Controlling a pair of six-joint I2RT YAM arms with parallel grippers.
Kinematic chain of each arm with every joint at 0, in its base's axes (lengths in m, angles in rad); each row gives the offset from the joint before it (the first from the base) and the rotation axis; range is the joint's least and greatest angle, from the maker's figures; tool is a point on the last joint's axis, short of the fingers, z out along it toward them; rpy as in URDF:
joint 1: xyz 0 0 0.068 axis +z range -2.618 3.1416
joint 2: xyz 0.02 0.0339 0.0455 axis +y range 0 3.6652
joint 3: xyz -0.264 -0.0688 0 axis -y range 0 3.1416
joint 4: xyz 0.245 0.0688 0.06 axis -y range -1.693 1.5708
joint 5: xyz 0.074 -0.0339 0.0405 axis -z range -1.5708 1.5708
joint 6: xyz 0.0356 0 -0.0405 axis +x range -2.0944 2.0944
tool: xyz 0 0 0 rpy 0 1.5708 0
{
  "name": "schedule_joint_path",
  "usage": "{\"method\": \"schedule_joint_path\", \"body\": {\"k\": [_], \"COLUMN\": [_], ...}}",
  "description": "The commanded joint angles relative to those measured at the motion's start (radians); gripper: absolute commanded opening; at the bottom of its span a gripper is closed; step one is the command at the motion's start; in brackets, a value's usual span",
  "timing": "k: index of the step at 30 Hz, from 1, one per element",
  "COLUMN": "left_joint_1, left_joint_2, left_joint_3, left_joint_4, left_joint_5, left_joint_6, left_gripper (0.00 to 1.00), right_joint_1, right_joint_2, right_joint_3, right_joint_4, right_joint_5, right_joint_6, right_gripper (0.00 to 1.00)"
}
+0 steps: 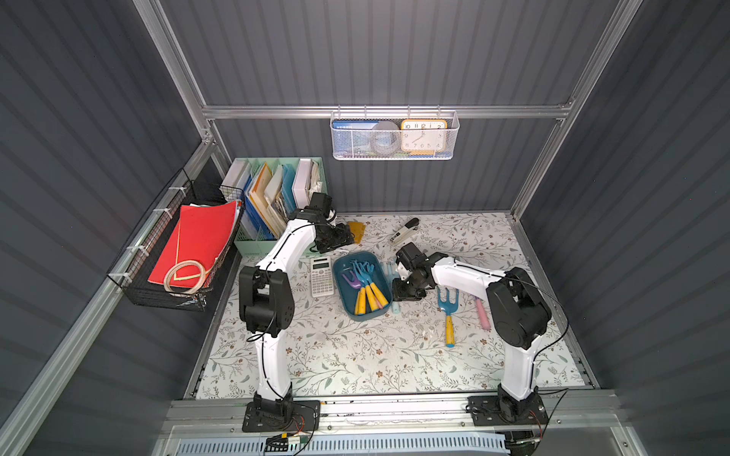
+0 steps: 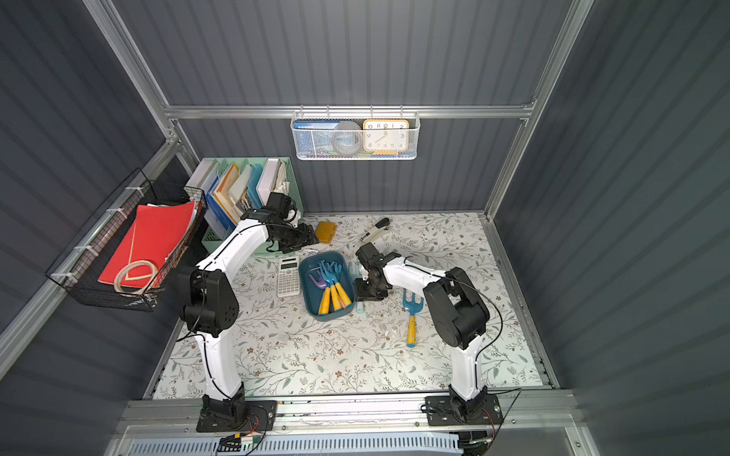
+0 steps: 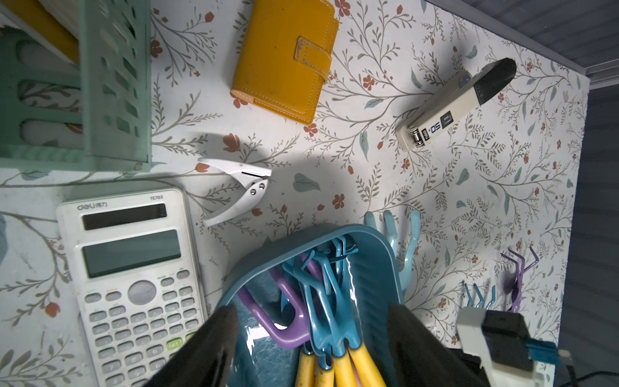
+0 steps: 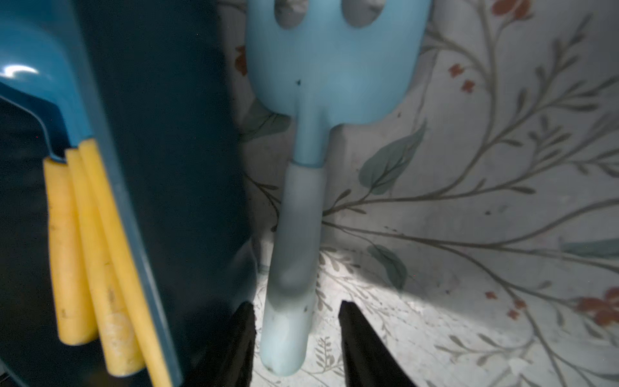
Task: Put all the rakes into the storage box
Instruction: Pick up the rake at the center of the board.
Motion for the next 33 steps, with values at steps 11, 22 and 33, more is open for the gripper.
{"method": "schedule_joint_path", "body": {"k": [11, 22, 33], "left_joint_1": [0.004, 0.016, 0.016], "left_joint_2": [-0.015, -0.036, -0.053], "left_joint_3": [-0.018, -0.082, -0.145], "left_joint_4": [0.04, 0.12, 0.209], "left_joint_5": [0.13, 0.385, 0.498], "left_joint_6": [-0.018, 0.003, -0.01], "left_gripper": [0.8, 0.89, 0.9], "right_joint_1": [0.031, -0.086, -0.116], "right_joint_2": [0.037, -0.053, -0.13], "right_joint_3": [0.0, 0.031, 0.05], "right_joint_4": [-0.123, -0.078, 0.048], "right_joint_5": [0.202, 0.066, -0.216], "right_joint_6": [-0.02, 0.047, 0.043], "right_gripper": [0.24, 0.0, 0.0]}}
